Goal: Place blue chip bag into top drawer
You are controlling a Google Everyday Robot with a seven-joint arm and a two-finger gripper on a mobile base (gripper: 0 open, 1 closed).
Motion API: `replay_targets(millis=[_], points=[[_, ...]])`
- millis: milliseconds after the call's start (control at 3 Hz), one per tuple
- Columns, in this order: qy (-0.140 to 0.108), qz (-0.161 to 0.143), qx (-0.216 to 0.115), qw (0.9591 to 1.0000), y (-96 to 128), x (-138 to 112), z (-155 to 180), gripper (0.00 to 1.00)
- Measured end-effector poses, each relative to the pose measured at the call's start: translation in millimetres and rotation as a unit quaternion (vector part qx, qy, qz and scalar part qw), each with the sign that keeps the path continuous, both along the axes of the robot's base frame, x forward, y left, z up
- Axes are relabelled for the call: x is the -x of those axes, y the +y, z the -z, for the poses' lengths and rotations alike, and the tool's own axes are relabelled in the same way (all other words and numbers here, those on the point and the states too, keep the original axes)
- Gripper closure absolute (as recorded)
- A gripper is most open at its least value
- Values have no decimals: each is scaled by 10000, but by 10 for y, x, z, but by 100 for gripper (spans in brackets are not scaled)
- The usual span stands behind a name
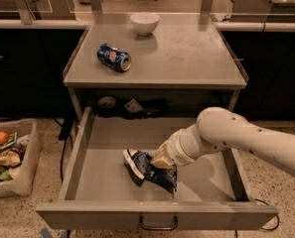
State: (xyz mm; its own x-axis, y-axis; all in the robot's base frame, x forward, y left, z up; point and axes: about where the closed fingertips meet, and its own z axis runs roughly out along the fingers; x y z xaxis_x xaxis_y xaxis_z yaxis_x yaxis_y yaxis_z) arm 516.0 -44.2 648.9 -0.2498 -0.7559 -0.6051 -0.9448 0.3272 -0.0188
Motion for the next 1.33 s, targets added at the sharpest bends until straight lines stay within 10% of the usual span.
replay_targets(millis=[667,1333], points=[[0,0,0,10000,0,0,0,11],[0,-1,0,10000,1,0,0,0]])
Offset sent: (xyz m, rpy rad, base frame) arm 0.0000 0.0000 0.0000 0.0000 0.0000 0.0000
